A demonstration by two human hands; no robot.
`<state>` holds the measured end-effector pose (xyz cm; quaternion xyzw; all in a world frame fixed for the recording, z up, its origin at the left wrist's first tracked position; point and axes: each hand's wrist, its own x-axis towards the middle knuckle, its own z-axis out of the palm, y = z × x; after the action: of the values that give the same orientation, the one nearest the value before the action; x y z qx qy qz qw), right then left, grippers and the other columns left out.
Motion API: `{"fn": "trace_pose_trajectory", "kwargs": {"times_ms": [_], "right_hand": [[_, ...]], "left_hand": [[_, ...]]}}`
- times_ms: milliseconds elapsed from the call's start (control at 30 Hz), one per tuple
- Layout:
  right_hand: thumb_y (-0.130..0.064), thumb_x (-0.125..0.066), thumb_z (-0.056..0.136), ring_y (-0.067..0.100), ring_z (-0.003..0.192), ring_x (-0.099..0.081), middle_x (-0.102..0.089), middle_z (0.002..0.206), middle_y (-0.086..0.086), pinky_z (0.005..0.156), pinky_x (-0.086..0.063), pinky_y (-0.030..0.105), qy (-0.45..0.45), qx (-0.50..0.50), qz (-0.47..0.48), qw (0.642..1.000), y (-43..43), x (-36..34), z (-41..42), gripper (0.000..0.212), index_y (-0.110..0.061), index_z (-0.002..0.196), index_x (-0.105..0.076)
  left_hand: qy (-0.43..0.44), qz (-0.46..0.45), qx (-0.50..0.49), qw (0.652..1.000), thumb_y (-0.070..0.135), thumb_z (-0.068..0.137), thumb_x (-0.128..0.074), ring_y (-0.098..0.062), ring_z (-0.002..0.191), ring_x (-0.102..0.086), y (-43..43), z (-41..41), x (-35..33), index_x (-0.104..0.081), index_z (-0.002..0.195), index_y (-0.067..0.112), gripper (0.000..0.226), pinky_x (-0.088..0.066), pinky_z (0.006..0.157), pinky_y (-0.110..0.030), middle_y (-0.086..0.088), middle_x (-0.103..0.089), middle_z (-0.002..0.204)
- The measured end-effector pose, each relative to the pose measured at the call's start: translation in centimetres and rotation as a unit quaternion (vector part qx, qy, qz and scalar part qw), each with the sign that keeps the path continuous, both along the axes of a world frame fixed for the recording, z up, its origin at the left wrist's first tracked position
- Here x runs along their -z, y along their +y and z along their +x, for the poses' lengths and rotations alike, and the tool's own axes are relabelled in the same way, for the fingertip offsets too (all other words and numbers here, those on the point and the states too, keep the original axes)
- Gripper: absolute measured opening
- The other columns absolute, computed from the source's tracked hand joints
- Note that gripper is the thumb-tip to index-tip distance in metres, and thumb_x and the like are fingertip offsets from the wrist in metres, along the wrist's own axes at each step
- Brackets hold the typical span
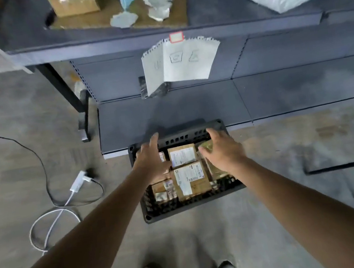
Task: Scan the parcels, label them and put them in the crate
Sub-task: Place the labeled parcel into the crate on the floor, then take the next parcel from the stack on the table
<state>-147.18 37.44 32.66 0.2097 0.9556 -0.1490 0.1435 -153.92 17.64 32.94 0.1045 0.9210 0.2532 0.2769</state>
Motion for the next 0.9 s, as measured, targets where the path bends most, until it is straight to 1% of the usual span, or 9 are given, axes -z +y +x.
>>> {"fn": "trace_pose_trajectory", "kwargs": {"times_ms": [67, 200, 267, 367, 433, 533, 633, 767, 900], "right_hand": [[-0.061, -0.044, 0.094, 0.026, 0.137, -0.039, -0.036, 0.153, 0.003, 0.102, -0.041, 0.047, 0.034, -0.011, 0.007, 0.999, -0.7, -7.2, -0.4, 0.072, -0.027, 0.153, -0.02], [-0.064, -0.044, 0.092, 0.025, 0.139, -0.035, -0.031, 0.155, 0.004, 0.106, -0.04, 0.051, 0.082, -0.027, 0.025, 0.996, -2.7, -20.6, 0.0, 0.077, -0.027, 0.154, -0.016], [-0.065, -0.045, 0.091, 0.025, 0.14, -0.034, -0.03, 0.156, 0.003, 0.107, -0.039, 0.052, 0.111, -0.036, 0.039, 0.992, -4.2, -26.8, 0.7, 0.079, -0.029, 0.153, -0.014], [-0.065, -0.045, 0.091, 0.025, 0.144, -0.026, -0.025, 0.158, 0.003, 0.109, -0.037, 0.052, 0.131, -0.06, 0.052, 0.988, -5.6, -32.3, 1.0, 0.079, -0.03, 0.153, -0.013], [-0.066, -0.045, 0.091, 0.026, 0.144, -0.026, -0.025, 0.158, 0.003, 0.109, -0.037, 0.052, 0.146, -0.076, 0.068, 0.984, -6.6, -35.9, 1.6, 0.077, -0.031, 0.152, -0.015], [-0.063, -0.047, 0.091, 0.029, 0.142, -0.03, -0.027, 0.156, 0.004, 0.106, -0.037, 0.053, 0.178, -0.084, 0.049, 0.979, -7.7, -40.0, 2.2, 0.074, -0.032, 0.151, -0.018], [-0.063, -0.048, 0.091, 0.029, 0.141, -0.028, -0.027, 0.155, 0.003, 0.106, -0.037, 0.052, 0.207, -0.091, 0.024, 0.974, -8.5, -42.9, 3.1, 0.075, -0.034, 0.152, -0.015], [-0.066, -0.05, 0.088, 0.027, 0.139, -0.03, -0.029, 0.153, 0.0, 0.102, -0.037, 0.049, 0.252, -0.104, -0.011, 0.962, -10.0, -45.3, 4.4, 0.077, -0.038, 0.152, -0.017], [-0.069, -0.048, 0.087, 0.029, 0.141, -0.028, -0.023, 0.157, 0.001, 0.106, -0.037, 0.051, 0.253, -0.143, -0.022, 0.956, -13.1, -47.2, 5.2, 0.079, -0.039, 0.152, -0.016]], "left_hand": [[0.053, -0.006, 0.032, 0.998, 0.026, 0.084, -0.071, -0.038, 0.135, -0.031, -0.7, -0.8, -7.4, -0.009, 0.154, 0.025, 0.093, -0.034, 0.108, -0.049, -0.017, -0.034, 0.146], [0.156, -0.01, 0.07, 0.985, 0.034, 0.083, -0.072, -0.036, 0.137, -0.026, -2.6, -1.1, -21.3, -0.01, 0.152, 0.027, 0.093, -0.033, 0.109, -0.053, -0.012, -0.031, 0.147], [0.21, -0.011, 0.079, 0.975, 0.036, 0.082, -0.072, -0.034, 0.138, -0.025, -4.0, -0.6, -27.8, -0.01, 0.152, 0.027, 0.094, -0.032, 0.11, -0.052, -0.01, -0.029, 0.148], [0.256, -0.022, 0.086, 0.962, 0.039, 0.082, -0.071, -0.033, 0.137, -0.025, -5.5, -0.2, -33.5, -0.01, 0.153, 0.027, 0.094, -0.033, 0.108, -0.05, -0.009, -0.027, 0.15], [0.285, -0.029, 0.089, 0.954, 0.039, 0.081, -0.071, -0.034, 0.134, -0.027, -6.8, 0.8, -37.3, -0.013, 0.152, 0.028, 0.093, -0.036, 0.106, -0.05, -0.009, -0.028, 0.149], [0.314, -0.027, 0.061, 0.947, 0.036, 0.081, -0.072, -0.037, 0.133, -0.028, -8.6, 2.3, -41.8, -0.014, 0.152, 0.028, 0.093, -0.035, 0.106, -0.052, -0.01, -0.028, 0.148], [0.335, -0.033, 0.026, 0.941, 0.037, 0.079, -0.074, -0.039, 0.134, -0.028, -10.6, 4.2, -45.0, -0.013, 0.153, 0.024, 0.097, -0.032, 0.109, -0.052, -0.015, -0.031, 0.148], [0.369, -0.038, -0.007, 0.928, 0.035, 0.076, -0.076, -0.039, 0.131, -0.031, -12.6, 7.7, -47.3, -0.017, 0.153, 0.019, 0.098, -0.032, 0.107, -0.05, -0.019, -0.033, 0.146], [0.383, -0.05, -0.041, 0.921, 0.035, 0.077, -0.077, -0.037, 0.133, -0.029, -15.4, 11.1, -48.6, -0.018, 0.153, 0.021, 0.097, -0.032, 0.107, -0.05, -0.016, -0.032, 0.147]]}}
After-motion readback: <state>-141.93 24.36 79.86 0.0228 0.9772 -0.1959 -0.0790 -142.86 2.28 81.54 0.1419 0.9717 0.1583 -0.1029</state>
